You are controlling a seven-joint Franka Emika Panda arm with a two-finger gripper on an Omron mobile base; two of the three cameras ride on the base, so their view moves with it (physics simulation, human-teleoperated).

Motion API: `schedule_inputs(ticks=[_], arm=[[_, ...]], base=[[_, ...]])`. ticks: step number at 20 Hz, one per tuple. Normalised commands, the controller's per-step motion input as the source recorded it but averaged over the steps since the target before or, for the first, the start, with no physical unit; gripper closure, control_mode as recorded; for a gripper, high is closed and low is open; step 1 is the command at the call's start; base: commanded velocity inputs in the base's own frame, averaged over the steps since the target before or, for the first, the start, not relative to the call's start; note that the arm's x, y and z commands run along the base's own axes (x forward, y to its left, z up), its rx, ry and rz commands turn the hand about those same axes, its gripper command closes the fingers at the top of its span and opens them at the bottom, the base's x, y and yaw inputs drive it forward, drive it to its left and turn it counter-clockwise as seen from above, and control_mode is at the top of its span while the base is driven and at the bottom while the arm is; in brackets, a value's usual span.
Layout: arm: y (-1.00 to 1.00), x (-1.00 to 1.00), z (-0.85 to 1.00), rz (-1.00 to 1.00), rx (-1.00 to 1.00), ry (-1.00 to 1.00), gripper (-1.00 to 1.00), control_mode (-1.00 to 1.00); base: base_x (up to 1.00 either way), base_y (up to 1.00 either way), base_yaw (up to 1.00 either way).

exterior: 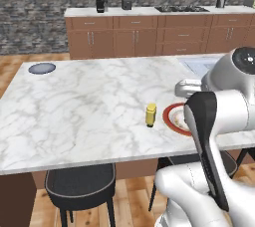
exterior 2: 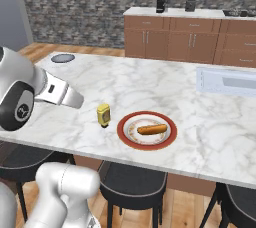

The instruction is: Move the hot dog bun to the plate on the dining table and place the condiment next to that plate. Then navigate to the fridge and take the sausage and place it on the plate as well.

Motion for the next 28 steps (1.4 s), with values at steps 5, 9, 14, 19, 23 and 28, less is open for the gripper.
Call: schedule_inputs(ticks=[5, 9, 14, 19, 23, 28], arm=[[0.00, -0.41, -0.07, 0.02, 0.00, 0.01, -1.00, -1.00], [0.00, -0.25, -0.03, 0.00, 0.00, 0.00, -1.00, -1.00], [0.00, -0.25, -0.01, -0.02, 0.00, -0.01, -1.00, 1.00], [0.00, 0.00, 0.00, 0.00, 0.00, 0.00, -1.00, 1.00], [0.00, 0.00, 0.00, 0.00, 0.00, 0.00, -1.00, 1.00], [0.00, 0.00, 0.00, 0.00, 0.00, 0.00, -1.00, 1.00]], base=[[0.00, 0.00, 0.00], [0.00, 0.00, 0.00], [-0.46, 0.01, -0.13], [-0.76, 0.14, -0.50], [-0.67, 0.13, -0.69], [-0.55, 0.07, -0.75]])
